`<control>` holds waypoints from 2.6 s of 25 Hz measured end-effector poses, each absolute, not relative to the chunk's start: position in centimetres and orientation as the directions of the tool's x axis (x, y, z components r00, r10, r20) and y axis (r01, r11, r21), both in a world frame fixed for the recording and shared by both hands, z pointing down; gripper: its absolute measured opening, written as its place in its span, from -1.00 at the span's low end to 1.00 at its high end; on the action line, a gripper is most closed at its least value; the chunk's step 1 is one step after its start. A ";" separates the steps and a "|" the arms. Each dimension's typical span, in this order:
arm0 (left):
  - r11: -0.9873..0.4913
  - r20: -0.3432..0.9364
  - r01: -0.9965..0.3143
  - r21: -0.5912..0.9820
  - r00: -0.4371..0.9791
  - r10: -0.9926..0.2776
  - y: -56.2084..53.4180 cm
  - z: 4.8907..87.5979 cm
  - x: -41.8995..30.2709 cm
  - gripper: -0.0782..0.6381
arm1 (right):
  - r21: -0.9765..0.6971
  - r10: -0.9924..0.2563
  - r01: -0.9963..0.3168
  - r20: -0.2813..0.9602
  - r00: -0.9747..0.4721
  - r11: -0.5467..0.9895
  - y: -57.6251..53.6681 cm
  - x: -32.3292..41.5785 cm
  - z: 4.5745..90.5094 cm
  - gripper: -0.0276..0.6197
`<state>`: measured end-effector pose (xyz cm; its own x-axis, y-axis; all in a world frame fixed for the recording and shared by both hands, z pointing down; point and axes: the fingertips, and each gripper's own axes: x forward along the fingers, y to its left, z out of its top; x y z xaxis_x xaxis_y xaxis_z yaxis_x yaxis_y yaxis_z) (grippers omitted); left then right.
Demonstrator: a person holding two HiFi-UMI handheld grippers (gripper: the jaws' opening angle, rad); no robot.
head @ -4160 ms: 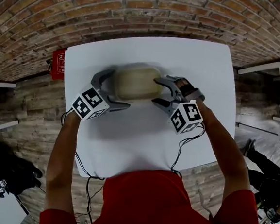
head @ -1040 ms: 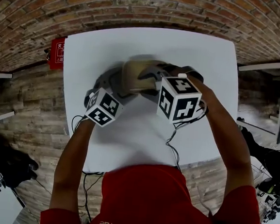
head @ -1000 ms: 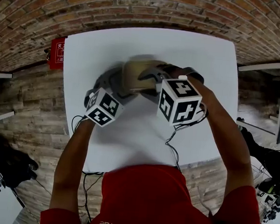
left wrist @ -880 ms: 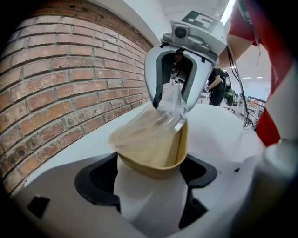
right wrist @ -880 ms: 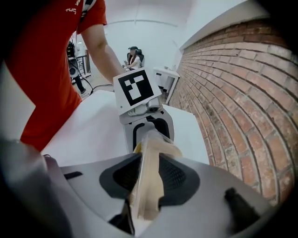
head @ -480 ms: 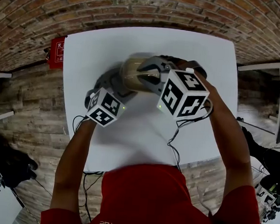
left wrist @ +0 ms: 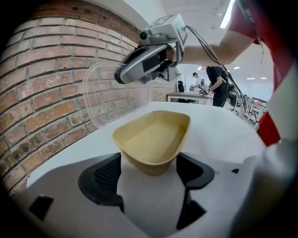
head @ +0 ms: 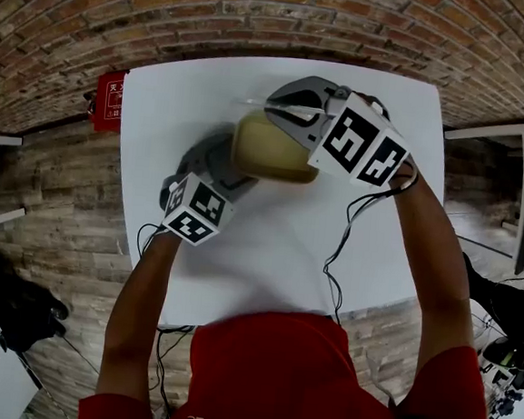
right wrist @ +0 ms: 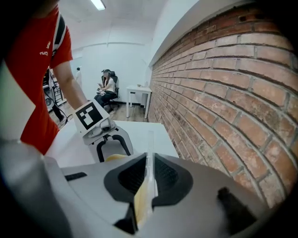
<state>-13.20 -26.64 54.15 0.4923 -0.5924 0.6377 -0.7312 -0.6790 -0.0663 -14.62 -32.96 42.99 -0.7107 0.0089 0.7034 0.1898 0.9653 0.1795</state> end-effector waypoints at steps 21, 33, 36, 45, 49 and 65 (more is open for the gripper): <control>-0.524 0.257 -0.843 0.123 0.537 -0.804 -26.5 43.5 -14.2 -0.68 | -0.228 0.117 -0.070 0.714 -0.691 0.971 -43.0 -14.7 50.1 -0.76; -0.488 0.224 -0.856 0.173 0.517 -0.826 -26.8 42.2 -12.8 -0.71 | 0.004 -0.053 -0.080 0.783 -0.620 0.997 -45.0 -13.1 53.2 -0.40; -0.474 0.229 -0.864 0.170 0.503 -0.834 -26.7 42.0 -12.8 -0.72 | 0.070 -0.118 -0.099 0.738 -0.664 0.993 -44.9 -12.3 51.6 -0.40; -0.449 0.185 -0.884 0.130 0.466 -0.865 -26.7 38.6 -11.9 -0.73 | 0.156 -0.270 -0.226 0.403 -0.874 0.962 -38.8 -9.4 41.0 -0.76; -0.443 0.138 -0.891 0.100 0.454 -0.880 -25.8 36.0 -11.0 -0.74 | 0.105 -0.278 -0.259 0.263 -0.924 0.960 -34.2 -7.7 36.7 -0.78; -0.459 0.031 -0.885 0.070 0.462 -0.886 -17.7 29.7 -6.9 -0.74 | -0.041 -0.330 -0.330 0.013 -0.944 0.943 -18.6 -4.3 30.6 -0.81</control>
